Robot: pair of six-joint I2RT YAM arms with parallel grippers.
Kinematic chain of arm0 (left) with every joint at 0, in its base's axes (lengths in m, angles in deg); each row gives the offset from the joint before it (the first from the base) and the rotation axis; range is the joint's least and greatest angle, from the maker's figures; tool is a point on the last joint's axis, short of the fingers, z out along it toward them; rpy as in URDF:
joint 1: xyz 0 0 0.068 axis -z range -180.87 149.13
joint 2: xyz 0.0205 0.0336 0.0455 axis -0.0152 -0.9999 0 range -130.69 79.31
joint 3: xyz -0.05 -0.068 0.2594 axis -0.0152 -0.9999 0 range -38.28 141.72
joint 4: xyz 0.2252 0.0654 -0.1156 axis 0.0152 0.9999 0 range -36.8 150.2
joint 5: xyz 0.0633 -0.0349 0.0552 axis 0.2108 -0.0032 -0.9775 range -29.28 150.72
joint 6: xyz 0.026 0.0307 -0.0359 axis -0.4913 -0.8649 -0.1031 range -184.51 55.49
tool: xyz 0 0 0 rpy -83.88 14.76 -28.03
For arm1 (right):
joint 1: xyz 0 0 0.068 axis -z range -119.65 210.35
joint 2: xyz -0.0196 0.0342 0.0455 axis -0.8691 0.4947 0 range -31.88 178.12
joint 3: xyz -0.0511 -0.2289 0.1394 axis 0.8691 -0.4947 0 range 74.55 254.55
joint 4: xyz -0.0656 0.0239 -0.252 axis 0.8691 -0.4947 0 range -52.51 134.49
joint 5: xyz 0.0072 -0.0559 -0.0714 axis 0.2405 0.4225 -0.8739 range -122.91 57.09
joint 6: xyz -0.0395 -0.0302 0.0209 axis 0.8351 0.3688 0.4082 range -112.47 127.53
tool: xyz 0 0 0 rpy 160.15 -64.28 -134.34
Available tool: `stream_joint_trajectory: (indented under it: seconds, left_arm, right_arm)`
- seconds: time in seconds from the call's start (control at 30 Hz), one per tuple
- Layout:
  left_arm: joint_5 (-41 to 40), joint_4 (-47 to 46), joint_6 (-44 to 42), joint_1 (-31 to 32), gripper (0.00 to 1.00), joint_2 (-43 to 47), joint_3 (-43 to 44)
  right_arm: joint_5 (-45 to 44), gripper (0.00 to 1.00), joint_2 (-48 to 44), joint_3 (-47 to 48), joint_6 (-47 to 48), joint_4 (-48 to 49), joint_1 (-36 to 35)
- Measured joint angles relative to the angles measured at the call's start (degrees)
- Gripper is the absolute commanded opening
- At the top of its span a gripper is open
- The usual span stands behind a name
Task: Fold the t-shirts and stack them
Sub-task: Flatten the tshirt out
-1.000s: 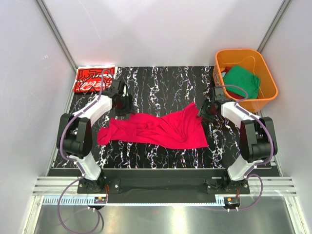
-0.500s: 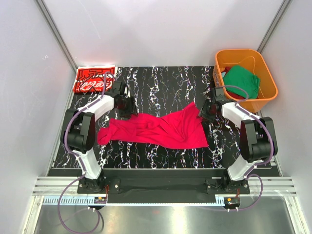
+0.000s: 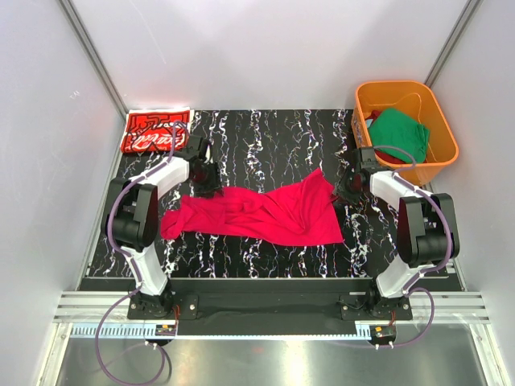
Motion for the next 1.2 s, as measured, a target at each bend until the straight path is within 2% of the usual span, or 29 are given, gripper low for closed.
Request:
stream_joint_trajectory:
  seconds: [0.23, 0.6, 0.73, 0.93, 0.97, 1.0, 1.2]
  left_arm:
    - [-1.7, 0.9, 0.5, 0.0, 0.43, 0.0, 0.0]
    - [-1.7, 0.8, 1.1, 0.0, 0.04, -1.9, 0.1]
    - [-1.8, 0.9, 1.2, 0.0, 0.00, -2.0, 0.7]
    - [-2.1, 1.0, 1.3, 0.0, 0.00, -1.5, 0.7]
    - [-2.2, 1.1, 1.4, 0.0, 0.00, -1.0, 0.7]
    - [-2.3, 1.3, 1.4, 0.0, 0.00, -0.3, 0.7]
    - [-2.7, 2.5, 1.5, 0.0, 0.00, 6.5, 0.9]
  right_arm:
    - [0.1, 0.40, 0.2, -0.2, -0.5, 0.1, 0.1]
    - [2.2, 0.42, 4.7, -0.2, -1.7, 5.3, 0.2]
    - [2.6, 0.41, 5.2, 0.0, -1.9, 6.2, 0.2]
    - [2.6, 0.18, 5.9, 0.6, -1.7, 6.6, 0.2]
    - [2.6, 0.12, 6.0, 0.6, -1.7, 6.6, 0.2]
    - [2.6, 0.01, 6.0, 0.6, -1.6, 6.6, 0.2]
    - [1.7, 0.00, 5.6, 0.6, -1.3, 6.3, 0.2]
